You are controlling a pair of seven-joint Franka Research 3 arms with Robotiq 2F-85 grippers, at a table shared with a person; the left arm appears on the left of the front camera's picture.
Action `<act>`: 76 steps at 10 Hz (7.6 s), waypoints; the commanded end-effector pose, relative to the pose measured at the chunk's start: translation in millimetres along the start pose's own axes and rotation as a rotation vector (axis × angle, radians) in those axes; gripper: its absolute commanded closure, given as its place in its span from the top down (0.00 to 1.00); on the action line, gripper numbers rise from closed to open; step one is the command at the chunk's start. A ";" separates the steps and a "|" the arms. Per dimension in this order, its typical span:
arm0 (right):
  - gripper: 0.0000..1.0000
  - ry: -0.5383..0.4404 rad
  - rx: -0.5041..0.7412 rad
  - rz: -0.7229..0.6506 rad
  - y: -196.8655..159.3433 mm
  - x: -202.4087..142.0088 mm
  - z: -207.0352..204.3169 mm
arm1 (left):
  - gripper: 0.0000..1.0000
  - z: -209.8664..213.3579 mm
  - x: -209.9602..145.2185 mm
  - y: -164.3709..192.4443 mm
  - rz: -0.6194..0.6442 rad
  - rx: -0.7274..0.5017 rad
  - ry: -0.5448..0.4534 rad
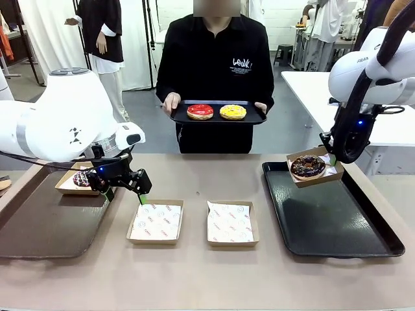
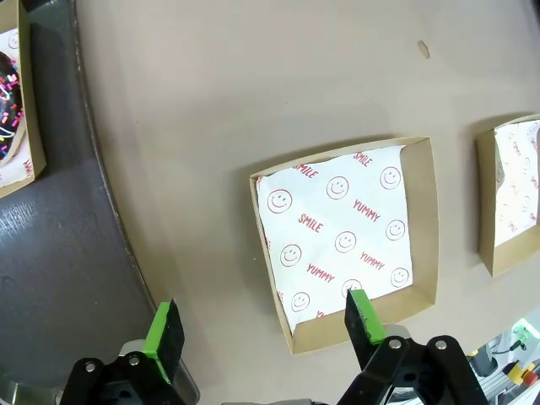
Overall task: Individually package the donuts and arrange them on the tray.
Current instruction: Place the picked Paper togo box on the Handle tray while simultaneously picking up another Paper togo box from the table with the other hand.
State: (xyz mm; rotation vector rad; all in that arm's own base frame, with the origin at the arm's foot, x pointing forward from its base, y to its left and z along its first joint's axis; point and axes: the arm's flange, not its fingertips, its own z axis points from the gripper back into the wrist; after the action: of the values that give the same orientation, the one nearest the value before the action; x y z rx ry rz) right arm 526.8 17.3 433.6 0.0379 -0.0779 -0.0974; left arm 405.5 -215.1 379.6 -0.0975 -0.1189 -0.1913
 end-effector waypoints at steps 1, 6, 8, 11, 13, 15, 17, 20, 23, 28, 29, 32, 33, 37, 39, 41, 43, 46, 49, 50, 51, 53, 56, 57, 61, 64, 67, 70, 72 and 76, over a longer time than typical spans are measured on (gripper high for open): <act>0.02 -0.008 0.004 0.045 7.9 7.1 -1.8 | 1.00 0.0 0.1 0.2 0.000 0.000 0.000; 0.02 0.039 -0.055 0.075 6.2 36.0 -42.0 | 1.00 -2.3 -4.3 -25.6 0.088 0.075 0.014; 0.02 0.038 -0.039 0.074 -4.3 38.4 -52.7 | 1.00 -5.6 -4.2 -32.5 0.092 0.100 0.033; 0.02 0.021 -0.015 0.090 -11.1 37.2 -62.8 | 1.00 -14.2 -7.6 -37.5 0.135 0.137 0.035; 0.02 0.009 -0.011 0.096 -13.1 37.3 -65.6 | 1.00 -19.4 -12.4 -31.8 0.159 0.134 0.038; 0.02 0.002 -0.004 0.100 -13.2 36.8 -67.1 | 1.00 -31.8 -12.9 -28.1 0.194 0.114 0.036; 0.02 -0.003 0.004 0.102 -13.0 35.9 -67.9 | 1.00 -44.3 -11.2 -25.3 0.200 0.110 0.034; 0.02 -0.005 0.012 0.102 -12.6 35.3 -70.1 | 1.00 -58.2 -4.8 -19.0 0.173 0.097 0.039; 0.02 -0.001 0.014 0.106 -12.5 35.1 -71.3 | 1.00 -66.1 1.7 -13.5 0.187 0.089 0.046; 0.38 0.009 0.005 0.110 -13.2 35.4 -73.9 | 0.00 -67.2 3.4 -12.1 0.169 0.080 0.054; 0.56 0.013 0.004 0.111 -12.8 35.3 -74.9 | 0.00 -67.2 3.3 -12.4 0.167 0.079 0.054; 1.00 0.021 0.005 0.107 -13.3 33.9 -76.3 | 0.00 -66.1 2.7 -12.4 0.158 0.070 0.058; 1.00 0.021 0.008 0.104 -13.5 33.3 -76.2 | 0.00 -65.4 2.5 -12.4 0.159 0.069 0.058; 1.00 0.023 0.016 0.100 -13.6 31.1 -76.0 | 0.00 -61.4 1.8 -11.6 0.164 0.073 0.057; 1.00 0.028 0.018 0.096 -14.8 29.8 -75.0 | 0.00 -59.4 1.9 -11.0 0.163 0.072 0.057; 1.00 0.013 0.078 0.111 -17.2 12.0 -53.1 | 0.00 -44.3 3.5 -17.6 0.077 0.066 0.101; 1.00 -0.055 0.267 0.125 -37.4 -20.7 2.5 | 0.00 -3.7 21.6 -23.4 0.036 0.062 0.084; 1.00 -0.146 0.566 0.051 -106.4 -86.5 70.0 | 0.00 49.1 63.4 -24.7 0.025 0.048 0.055; 1.00 -0.251 0.885 -0.042 -199.5 -135.7 79.4 | 0.00 90.5 108.4 -32.9 0.032 0.047 0.010; 1.00 -0.274 0.943 -0.033 -223.3 -141.8 71.9 | 0.00 97.7 120.7 -34.6 0.032 0.037 0.008; 1.00 -0.290 0.993 -0.029 -243.7 -144.4 61.2 | 0.00 102.9 129.1 -37.2 0.036 0.037 0.003; 1.00 -0.248 1.054 -0.037 -272.8 -136.1 29.3 | 0.00 107.4 147.0 -41.3 0.055 0.042 0.000; 1.00 -0.190 1.095 0.021 -288.5 -121.7 -5.7 | 0.00 99.7 170.3 -40.5 0.098 0.037 0.009; 1.00 -0.182 1.112 0.010 -291.7 -117.6 -12.5 | 0.00 97.8 173.4 -38.6 0.097 0.022 -0.002; 1.00 -0.165 1.093 0.001 -284.7 -121.1 -20.4 | 0.00 95.8 165.8 -35.5 0.078 0.006 0.006; 1.00 -0.165 1.093 0.001 -284.7 -121.1 -20.4 | 0.00 95.8 165.8 -35.5 0.078 0.006 0.006; 1.00 -0.165 1.093 0.001 -284.7 -121.1 -20.4 | 0.00 95.8 165.8 -35.5 0.078 0.006 0.006; 1.00 -0.165 1.093 0.001 -284.7 -121.1 -20.4 | 0.00 95.8 165.8 -35.5 0.078 0.006 0.006; 1.00 -0.165 1.093 0.001 -284.7 -121.1 -20.4 | 0.00 95.8 165.8 -35.5 0.078 0.006 0.006; 1.00 -0.165 1.093 0.001 -284.7 -121.1 -20.4 | 0.00 95.8 165.8 -35.5 0.078 0.006 0.006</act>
State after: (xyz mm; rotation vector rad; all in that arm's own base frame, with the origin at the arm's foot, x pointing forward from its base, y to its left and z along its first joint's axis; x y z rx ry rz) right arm 384.7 -255.7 390.9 1.1216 -0.2988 -0.0385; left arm 553.5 -271.1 496.1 -0.0977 -0.1077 -0.1128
